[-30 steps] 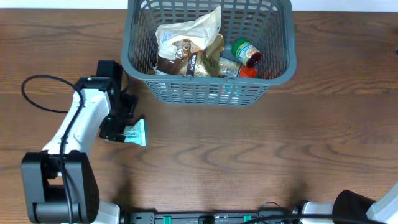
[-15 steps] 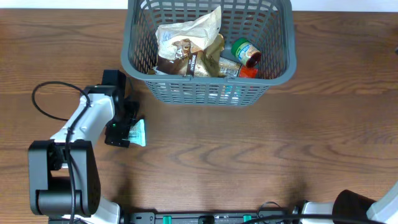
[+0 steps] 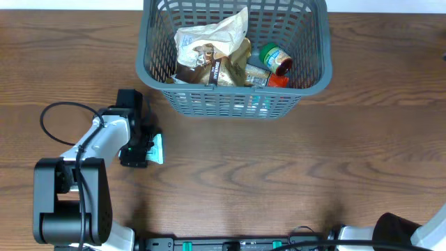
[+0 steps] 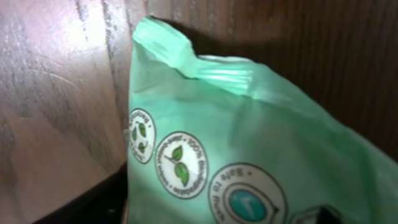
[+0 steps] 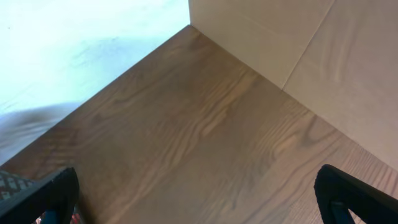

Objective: Pack container
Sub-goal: 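Lower the left gripper and grasp the mint-green pack, then lift the green pack with the left gripper and drop it into the basket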

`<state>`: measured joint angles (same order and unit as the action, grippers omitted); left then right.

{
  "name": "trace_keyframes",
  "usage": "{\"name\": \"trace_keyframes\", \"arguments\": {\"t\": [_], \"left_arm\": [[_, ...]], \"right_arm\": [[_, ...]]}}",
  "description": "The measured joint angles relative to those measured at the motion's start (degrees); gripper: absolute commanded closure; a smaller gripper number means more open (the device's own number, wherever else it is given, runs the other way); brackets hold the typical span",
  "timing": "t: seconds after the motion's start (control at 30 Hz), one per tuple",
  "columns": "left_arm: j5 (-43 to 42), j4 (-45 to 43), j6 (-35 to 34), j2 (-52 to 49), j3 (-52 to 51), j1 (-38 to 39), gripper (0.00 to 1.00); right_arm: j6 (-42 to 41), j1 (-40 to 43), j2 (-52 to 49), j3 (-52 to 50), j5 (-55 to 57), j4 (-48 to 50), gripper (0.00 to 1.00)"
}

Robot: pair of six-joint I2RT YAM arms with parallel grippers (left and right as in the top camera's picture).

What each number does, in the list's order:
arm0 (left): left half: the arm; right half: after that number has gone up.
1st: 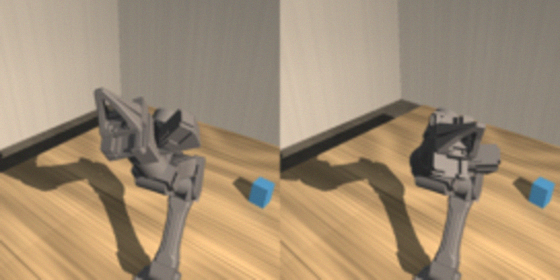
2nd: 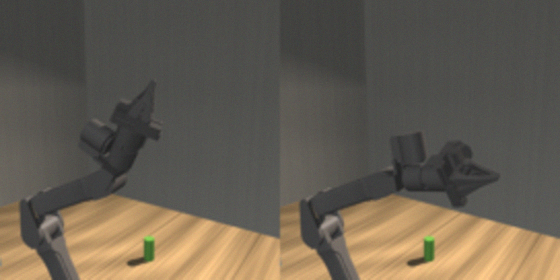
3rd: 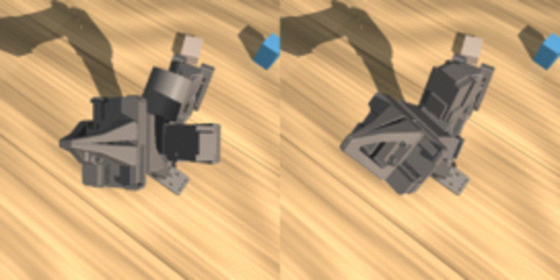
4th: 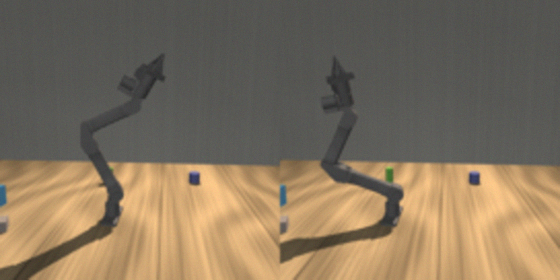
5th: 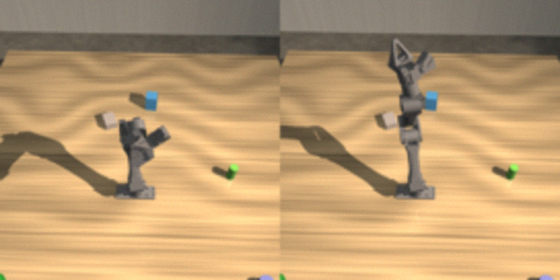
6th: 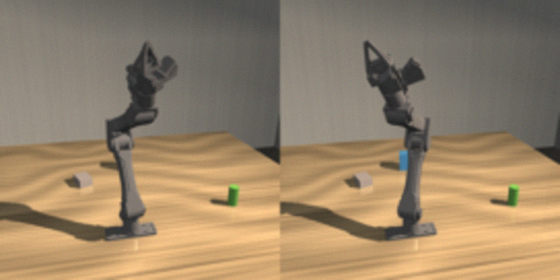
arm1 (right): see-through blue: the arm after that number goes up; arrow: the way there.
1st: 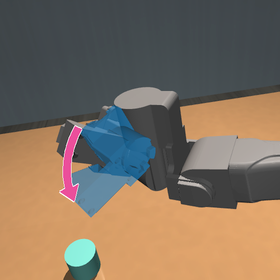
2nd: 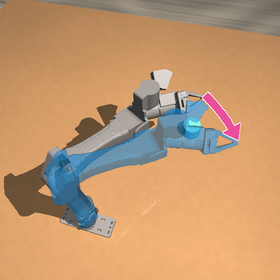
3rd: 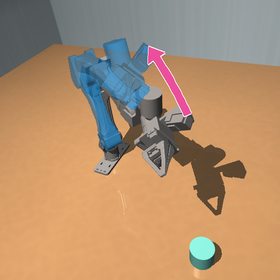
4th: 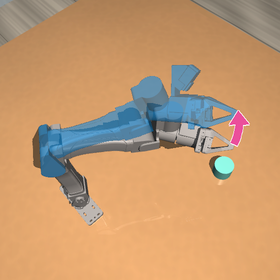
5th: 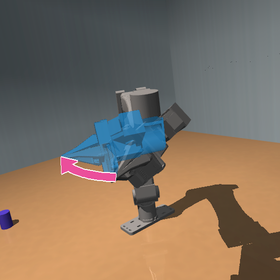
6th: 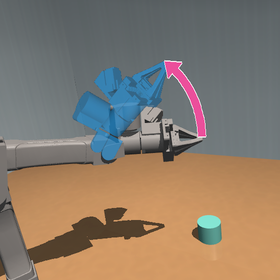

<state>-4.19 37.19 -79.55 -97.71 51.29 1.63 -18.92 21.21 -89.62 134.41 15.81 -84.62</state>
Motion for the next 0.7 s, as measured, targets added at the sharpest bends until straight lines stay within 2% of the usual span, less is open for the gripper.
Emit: {"name": "trace_keyframes", "arguments": {"t": [0.1, 0.17, 0.23, 0.33, 0.53, 0.7], "left_arm": [[-0.13, -0.31, -0.28, 0.11, -0.09, 0.0, 0.6], [-0.42, -1.2, -0.24, 0.22, -0.11, 0.0, 0.74], [-0.98, -2.8, -0.22, 0.35, -0.11, 0.0, 0.77], [-1.86, -5.22, -0.2, 0.39, -0.11, 0.0, 0.9], [-4.5, -14.49, 0.11, 0.42, -0.79, -0.02, 0.89], [-6.12, -18.78, 0.09, 0.76, -0.81, -0.81, 0.89]], "right_arm": [[0.0, 0.0, 0.0, -0.02, 0.0, 0.0, 0.01], [0.0, 0.0, 0.0, -0.02, 0.0, 0.0, 0.01], [0.0, 0.0, 0.0, -0.02, 0.0, 0.0, 0.01], [0.0, 0.0, 0.0, 0.0, 0.0, 0.0, 0.01], [0.0, 0.0, 0.0, 0.0, 0.02, 0.0, 0.01], [0.0, 0.0, 0.0, 0.0, 0.0, 0.0, 0.01]]}}
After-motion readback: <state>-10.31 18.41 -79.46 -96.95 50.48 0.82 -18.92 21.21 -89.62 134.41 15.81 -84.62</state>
